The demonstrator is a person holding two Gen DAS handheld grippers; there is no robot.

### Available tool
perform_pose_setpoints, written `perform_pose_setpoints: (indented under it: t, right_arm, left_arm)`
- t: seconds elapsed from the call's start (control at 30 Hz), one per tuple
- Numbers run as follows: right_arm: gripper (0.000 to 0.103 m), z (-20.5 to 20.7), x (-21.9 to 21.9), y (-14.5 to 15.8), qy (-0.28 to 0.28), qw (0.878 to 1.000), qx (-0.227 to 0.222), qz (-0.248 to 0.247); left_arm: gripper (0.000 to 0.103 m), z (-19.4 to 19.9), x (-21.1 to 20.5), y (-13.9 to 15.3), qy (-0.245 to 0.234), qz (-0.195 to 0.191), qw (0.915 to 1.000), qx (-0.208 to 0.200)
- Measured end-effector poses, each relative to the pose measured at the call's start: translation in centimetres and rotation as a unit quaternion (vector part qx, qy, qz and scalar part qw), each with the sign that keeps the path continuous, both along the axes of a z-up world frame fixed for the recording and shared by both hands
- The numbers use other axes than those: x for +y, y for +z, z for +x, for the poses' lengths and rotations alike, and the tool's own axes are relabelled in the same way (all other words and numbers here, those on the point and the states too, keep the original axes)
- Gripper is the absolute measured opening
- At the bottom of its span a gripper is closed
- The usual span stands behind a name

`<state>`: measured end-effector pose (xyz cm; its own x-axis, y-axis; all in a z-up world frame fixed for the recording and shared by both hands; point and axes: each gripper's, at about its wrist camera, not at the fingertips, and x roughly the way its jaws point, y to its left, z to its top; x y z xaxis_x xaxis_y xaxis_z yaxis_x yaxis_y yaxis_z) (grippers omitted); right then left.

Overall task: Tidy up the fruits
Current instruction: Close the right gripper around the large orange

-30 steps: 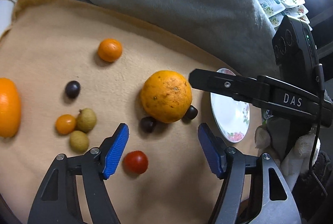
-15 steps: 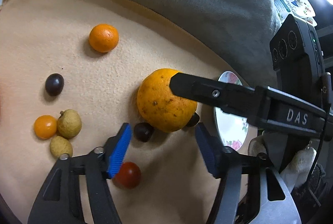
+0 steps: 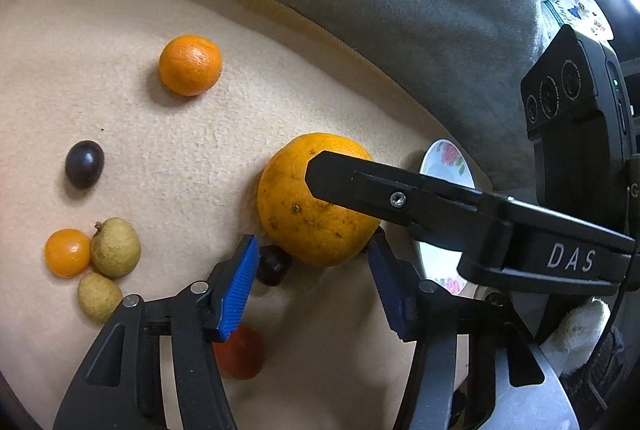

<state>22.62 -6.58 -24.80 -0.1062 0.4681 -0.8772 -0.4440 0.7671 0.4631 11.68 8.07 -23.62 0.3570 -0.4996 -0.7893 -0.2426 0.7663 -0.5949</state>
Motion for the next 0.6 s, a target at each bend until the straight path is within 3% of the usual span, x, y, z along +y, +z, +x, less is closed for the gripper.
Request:
perform_pose_setpoints:
  t: [0.2,0.6]
  right_arm:
    - [0.066,0.1,-0.4,-0.2,-0.002,1.0,-0.002,-0.009]
    - [0.065,0.0,-0.4,0.0,-0.008,1.0,-0.005,-0.006]
  left_arm:
    - [0.05,1.0,-0.9,0.1,-0.003,-0.002,1.0,-0.001]
    - [0.049,1.9,-2.3,0.1,-0.006,0.019,0.9997,-0.011]
